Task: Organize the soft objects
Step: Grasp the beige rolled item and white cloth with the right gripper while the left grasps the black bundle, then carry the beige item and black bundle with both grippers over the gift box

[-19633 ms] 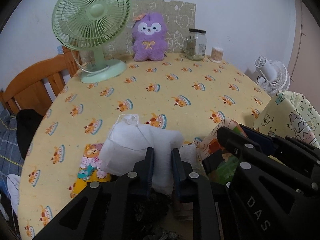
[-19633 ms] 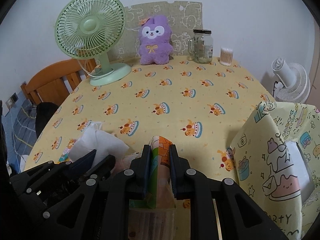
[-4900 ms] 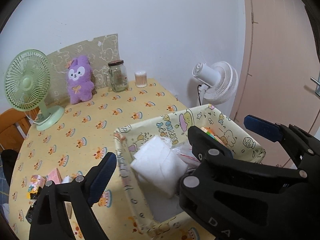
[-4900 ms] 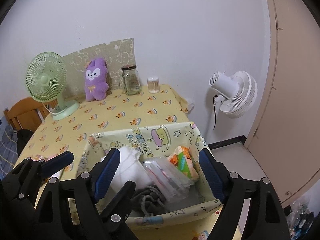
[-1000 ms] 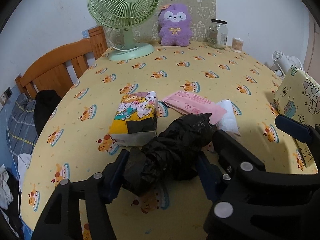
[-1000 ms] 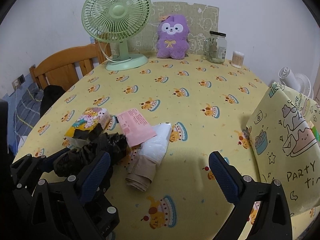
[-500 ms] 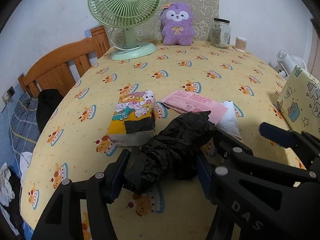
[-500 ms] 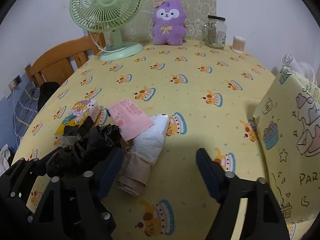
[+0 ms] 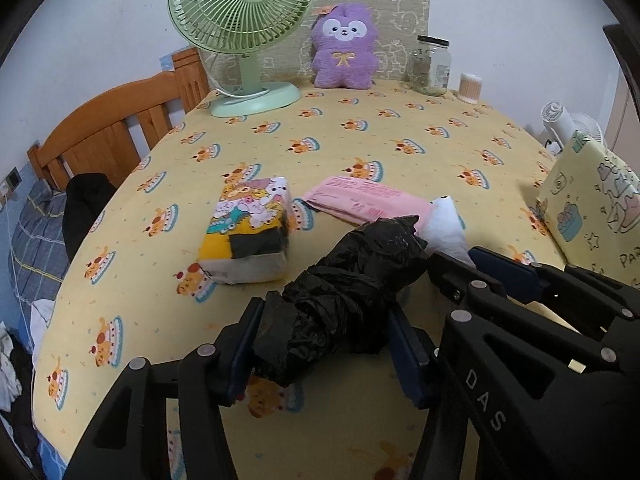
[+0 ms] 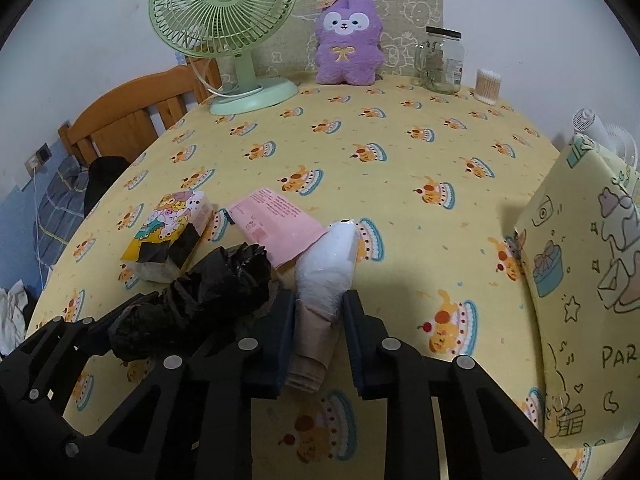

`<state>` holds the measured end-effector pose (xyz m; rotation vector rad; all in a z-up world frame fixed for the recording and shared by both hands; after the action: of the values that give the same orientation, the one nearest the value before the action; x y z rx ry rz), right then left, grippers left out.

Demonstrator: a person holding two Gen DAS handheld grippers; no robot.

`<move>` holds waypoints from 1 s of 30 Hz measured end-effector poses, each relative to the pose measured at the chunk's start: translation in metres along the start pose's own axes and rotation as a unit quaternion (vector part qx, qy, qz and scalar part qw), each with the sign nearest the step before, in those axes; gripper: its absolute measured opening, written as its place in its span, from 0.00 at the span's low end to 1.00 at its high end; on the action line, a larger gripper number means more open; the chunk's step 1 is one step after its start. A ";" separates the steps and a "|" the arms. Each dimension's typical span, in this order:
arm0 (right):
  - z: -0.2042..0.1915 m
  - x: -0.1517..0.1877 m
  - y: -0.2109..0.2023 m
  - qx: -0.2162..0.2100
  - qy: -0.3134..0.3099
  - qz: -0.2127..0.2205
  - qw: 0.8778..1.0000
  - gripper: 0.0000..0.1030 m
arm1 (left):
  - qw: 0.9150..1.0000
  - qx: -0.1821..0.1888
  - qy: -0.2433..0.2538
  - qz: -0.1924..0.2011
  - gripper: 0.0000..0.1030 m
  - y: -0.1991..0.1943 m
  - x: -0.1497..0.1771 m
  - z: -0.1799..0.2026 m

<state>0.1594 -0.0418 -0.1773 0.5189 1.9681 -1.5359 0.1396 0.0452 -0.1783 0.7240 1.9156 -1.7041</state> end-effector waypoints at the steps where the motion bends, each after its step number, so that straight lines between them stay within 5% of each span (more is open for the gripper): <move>1: 0.001 0.001 -0.002 0.000 0.001 0.001 1.000 0.26 | 1.000 0.002 -0.001 -0.001 0.58 -0.001 0.000 0.001; 30: 0.010 -0.025 -0.088 -0.004 0.001 0.065 0.998 0.26 | 0.998 0.008 -0.007 0.068 0.58 -0.081 -0.030 0.022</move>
<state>0.1257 -0.0729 -0.0976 0.6331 1.9029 -1.4470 0.1086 0.0143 -0.1008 0.8259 1.8018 -1.6387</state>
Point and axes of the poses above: each gripper's, at about its wrist camera, not at the fingertips, and y roughly the way its jaws point, z to its right, x to its underside, the point moved 5 cm from there along y, roughly the way its jaws point, and after that the axes turned 7 degrees about -x, right-handed, at the moved point
